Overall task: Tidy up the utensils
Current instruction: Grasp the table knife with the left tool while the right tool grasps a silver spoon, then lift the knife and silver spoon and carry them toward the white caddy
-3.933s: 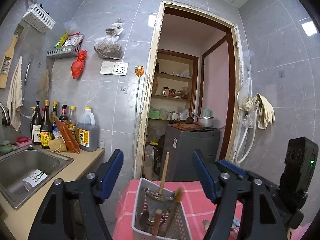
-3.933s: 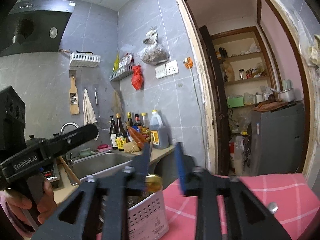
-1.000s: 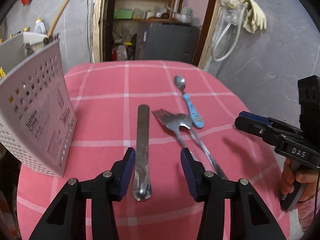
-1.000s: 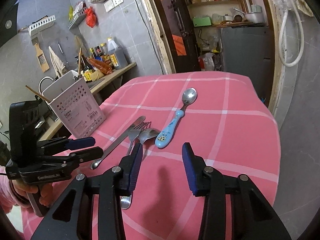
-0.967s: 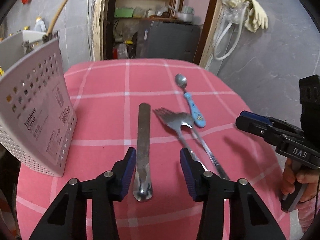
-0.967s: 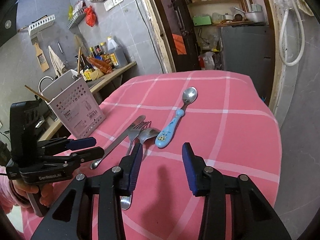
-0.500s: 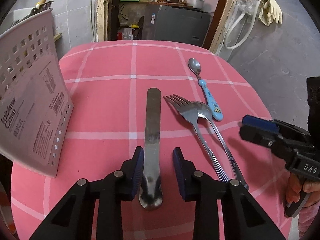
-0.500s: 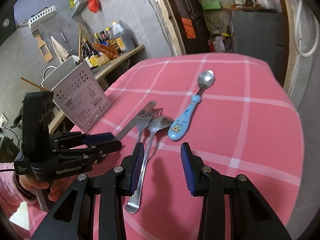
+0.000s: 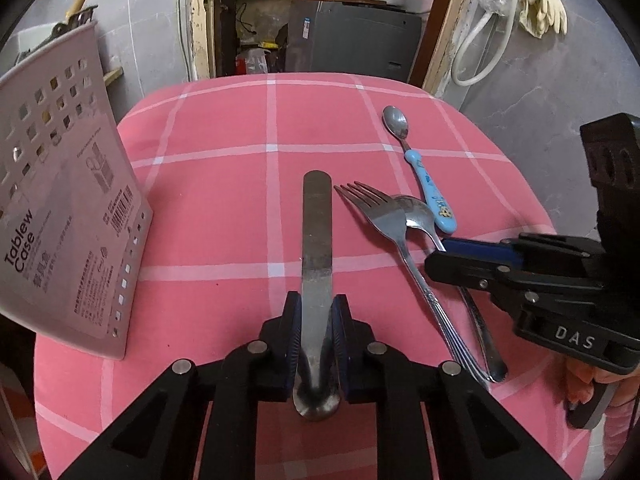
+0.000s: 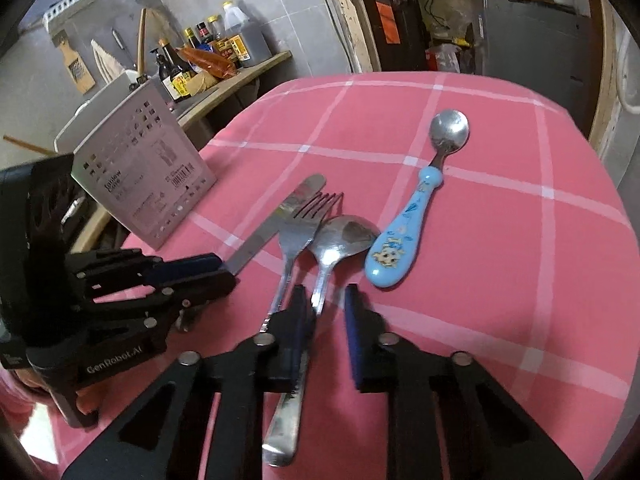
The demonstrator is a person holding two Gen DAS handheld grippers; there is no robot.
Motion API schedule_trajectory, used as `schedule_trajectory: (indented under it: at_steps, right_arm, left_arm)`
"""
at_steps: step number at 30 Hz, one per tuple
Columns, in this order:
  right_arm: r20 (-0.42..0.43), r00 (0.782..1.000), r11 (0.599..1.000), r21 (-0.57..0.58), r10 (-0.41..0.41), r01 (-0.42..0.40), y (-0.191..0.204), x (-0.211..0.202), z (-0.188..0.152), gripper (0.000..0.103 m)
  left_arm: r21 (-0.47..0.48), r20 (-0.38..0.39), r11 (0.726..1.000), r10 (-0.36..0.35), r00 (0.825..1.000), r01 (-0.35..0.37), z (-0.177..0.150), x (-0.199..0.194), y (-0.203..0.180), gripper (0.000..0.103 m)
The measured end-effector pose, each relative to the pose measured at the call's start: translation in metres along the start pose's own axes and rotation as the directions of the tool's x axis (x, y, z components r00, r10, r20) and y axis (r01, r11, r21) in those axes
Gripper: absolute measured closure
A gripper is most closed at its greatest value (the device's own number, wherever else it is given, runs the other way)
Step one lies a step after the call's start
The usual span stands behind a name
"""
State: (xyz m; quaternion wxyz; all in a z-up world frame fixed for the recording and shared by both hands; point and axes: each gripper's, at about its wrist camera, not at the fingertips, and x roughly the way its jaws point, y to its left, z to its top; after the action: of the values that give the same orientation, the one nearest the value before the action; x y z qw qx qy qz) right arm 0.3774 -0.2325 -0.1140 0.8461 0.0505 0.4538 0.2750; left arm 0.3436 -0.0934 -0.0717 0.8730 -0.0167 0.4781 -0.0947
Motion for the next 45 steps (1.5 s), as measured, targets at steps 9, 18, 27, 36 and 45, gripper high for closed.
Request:
schedule_trajectory:
  at_steps: [9,18,27,36,45]
  right_arm:
    - [0.035,0.999,0.997,0.069,0.023,-0.025,-0.011,-0.026,-0.025,0.099]
    - [0.028,0.998,0.991,0.124,0.051,-0.054,-0.022,-0.051,-0.057,0.099]
    - [-0.014,0.998,0.994,0.099,0.054,-0.052,-0.009,-0.061,-0.074,0.099]
    - [-0.047,0.997,0.992,0.114,0.067,-0.061,-0.014,-0.05,-0.06,0.097]
    - [-0.091,0.989,0.985,0.138,0.117,-0.104,-0.015,-0.031,-0.049,0.094]
  left_arm:
    - [-0.073,-0.047,0.992,-0.108,0.993,0.105,-0.014,-0.01,0.011,0.088]
    - [-0.086,-0.111,0.979,-0.196,0.974,0.187,-0.03,-0.023,-0.006,0.088]
    - [-0.006,-0.158,0.975,-0.22,0.963,0.222,-0.052,-0.04,-0.026,0.088]
    - [0.056,-0.181,0.97,-0.225,0.957,0.239,-0.042,-0.031,-0.03,0.066]
    - [0.129,-0.251,0.968,-0.18,0.951,0.217,-0.027,-0.015,-0.036,0.085]
